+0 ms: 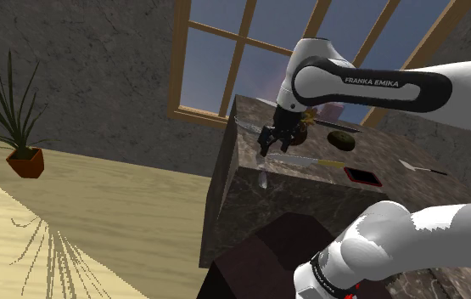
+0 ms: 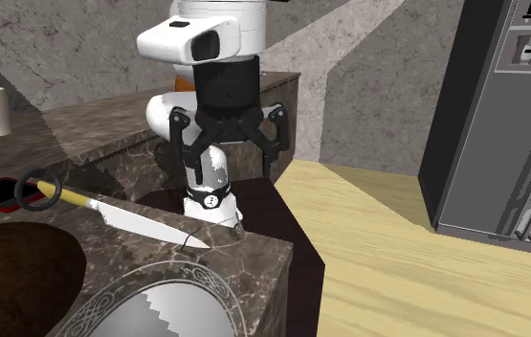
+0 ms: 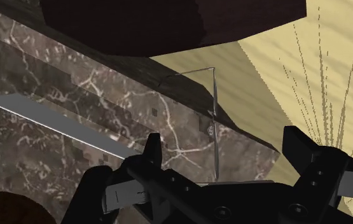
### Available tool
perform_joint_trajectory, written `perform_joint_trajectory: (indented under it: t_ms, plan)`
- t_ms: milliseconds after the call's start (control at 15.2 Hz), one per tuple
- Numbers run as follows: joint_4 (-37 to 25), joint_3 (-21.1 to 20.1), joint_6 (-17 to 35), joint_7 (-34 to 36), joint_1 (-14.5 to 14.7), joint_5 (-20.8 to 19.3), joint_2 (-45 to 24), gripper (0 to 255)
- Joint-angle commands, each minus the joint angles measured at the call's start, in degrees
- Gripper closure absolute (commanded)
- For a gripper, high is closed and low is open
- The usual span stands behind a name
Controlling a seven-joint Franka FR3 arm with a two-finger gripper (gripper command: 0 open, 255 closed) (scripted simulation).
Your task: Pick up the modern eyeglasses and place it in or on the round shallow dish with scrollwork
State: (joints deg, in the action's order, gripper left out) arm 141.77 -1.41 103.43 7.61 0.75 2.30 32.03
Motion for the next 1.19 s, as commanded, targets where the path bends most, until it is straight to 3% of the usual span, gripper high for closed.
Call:
perform_joint_trajectory:
  t_ms: [0, 528, 1056, 1122]
  plan:
    - [0.36, 0.14, 5.06, -0.35, -0.03, 0.21, -3.61, 0]
    - [4.79, -0.06, 12.8, -0.45, 0.14, 0.57, -6.52, 0]
    - [5.13, -0.08, 13.28, -0.45, 0.15, 0.58, -6.67, 0]
    - [5.13, -0.08, 13.28, -0.45, 0.15, 0.58, -6.67, 255]
